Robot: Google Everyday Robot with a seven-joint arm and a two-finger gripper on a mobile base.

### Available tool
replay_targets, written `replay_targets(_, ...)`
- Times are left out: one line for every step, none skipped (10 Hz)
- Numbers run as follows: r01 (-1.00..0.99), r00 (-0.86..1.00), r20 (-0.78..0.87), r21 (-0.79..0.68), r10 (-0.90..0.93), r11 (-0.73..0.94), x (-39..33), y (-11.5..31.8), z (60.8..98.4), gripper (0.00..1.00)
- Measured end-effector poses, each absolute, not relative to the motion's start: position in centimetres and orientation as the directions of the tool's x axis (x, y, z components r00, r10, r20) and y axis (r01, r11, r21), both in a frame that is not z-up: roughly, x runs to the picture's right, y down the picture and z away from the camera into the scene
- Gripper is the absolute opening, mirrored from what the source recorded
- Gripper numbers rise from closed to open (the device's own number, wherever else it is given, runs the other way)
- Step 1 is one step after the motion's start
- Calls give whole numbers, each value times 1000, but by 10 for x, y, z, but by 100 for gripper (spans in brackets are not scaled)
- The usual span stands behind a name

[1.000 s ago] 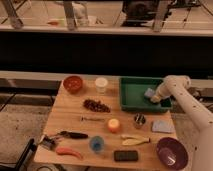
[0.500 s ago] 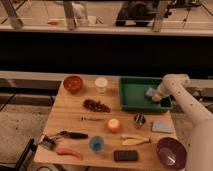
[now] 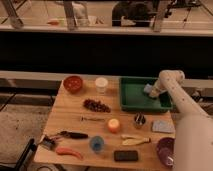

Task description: Wipe tray with sponge

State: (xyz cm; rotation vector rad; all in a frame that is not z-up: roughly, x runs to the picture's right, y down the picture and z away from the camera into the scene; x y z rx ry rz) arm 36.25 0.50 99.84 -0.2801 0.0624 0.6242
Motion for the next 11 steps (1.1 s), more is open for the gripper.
replay_targets(-584,811,-140,-235,568,777,362,-1,1000,4)
replay_targets(-585,811,-141,-229,568,778,363,-5,1000,4)
replay_targets(-584,811,-142,-226,567,780,365,-6,999,4)
replay_targets(-577,817,-138,-223,560,786,363,-6,997,4)
replay_targets(-570,821,-135,-225,554,790,359,-4,996,4)
replay_targets(-565,825,-131,-227,549,793,355,-3,995,4)
replay_targets(-553,833,-126,-233,539,800,348,1,995,4)
replay_targets(-543,839,-120,-237,531,805,341,2,995,4)
replay_targets(-536,843,-116,-242,525,809,334,3,996,4)
replay_targets(-526,850,-108,-248,516,814,323,3,999,4)
replay_targets(-517,854,-101,-251,510,818,314,1,1001,8)
